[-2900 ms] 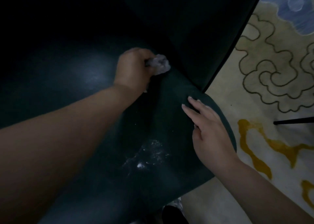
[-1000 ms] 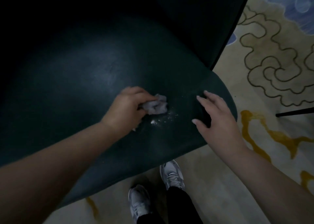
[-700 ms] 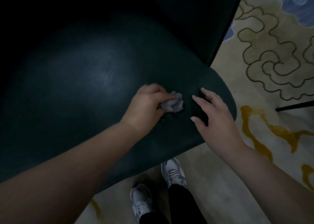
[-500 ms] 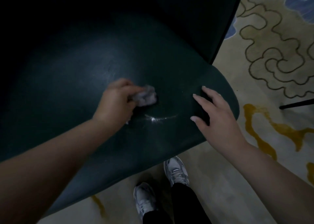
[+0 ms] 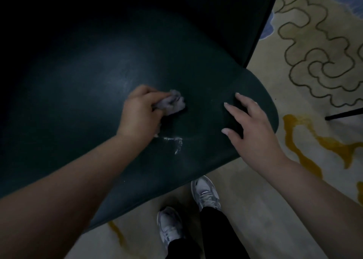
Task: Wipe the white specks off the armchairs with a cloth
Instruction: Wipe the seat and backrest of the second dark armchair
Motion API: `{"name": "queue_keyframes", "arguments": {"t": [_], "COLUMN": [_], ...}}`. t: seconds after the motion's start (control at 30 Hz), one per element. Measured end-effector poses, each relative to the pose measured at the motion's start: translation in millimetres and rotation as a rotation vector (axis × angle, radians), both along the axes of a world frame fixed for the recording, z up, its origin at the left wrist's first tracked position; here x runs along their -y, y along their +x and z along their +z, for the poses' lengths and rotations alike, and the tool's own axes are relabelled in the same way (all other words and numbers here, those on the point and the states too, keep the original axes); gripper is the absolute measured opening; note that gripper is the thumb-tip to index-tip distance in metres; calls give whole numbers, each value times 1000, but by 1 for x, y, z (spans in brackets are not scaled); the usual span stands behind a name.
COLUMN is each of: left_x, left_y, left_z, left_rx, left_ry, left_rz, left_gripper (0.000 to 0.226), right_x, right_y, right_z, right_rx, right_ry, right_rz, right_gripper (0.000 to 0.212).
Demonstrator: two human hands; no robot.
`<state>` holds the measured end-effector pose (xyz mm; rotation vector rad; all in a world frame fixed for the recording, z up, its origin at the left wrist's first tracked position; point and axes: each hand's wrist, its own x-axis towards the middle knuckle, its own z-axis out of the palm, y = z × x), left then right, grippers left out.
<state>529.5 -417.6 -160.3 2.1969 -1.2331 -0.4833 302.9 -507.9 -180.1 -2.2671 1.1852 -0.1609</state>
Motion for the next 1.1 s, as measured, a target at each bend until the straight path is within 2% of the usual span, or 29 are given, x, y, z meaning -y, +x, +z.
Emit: {"name": "queue_keyframes", "arguments": {"t": [0.03,0.1,0.23,0.3,0.4,0.47,0.57,0.7,0.83,0.93,1.0,1.1], "left_x": [9,14,-26,-43,-64,-74,-73,-30,-38,-76,-80,-47], "left_y": [-11,-40,-49,-24,17,11,-49,-109,-92,-64,-69,-100], "left_z": [-1,-4,-5,-5,-5,-5,-12,-18,-17,-19,-18,-18], "left_rx": [-8,-2,40,30,85,122,50,-97,-84,15,22,-38], "left_ry": [-24,-50,-39,-14,28,8,-75,-158,-147,-120,-111,-102], "left_rz": [11,-94,-299,-167,260,427,468,465,420,597,636,563], "left_gripper": [35,35,37,41,37,36,40,44,45,41,43,44], "right_x": [0,-1,-1,-3,-5,-5,-5,-5,-5,-6,-7,-7], "right_y": [0,0,1,2,3,4,5,6,6,5,5,6], "right_z": [0,-1,-1,0,0,0,1,2,1,-1,-2,-2], "right_rx": [2,-3,2,0,7,-2,-11,-18,-18,-27,-26,-26], "right_ry": [-5,-10,-14,-5,19,26,5,-14,-31,-38,-39,-35], "right_rz": [0,3,-3,-21,-47,-52,-50,-35,-18,-20,-30,-38], "right_gripper": [62,62,61,60,60,60,60,60,60,59,59,59]}}
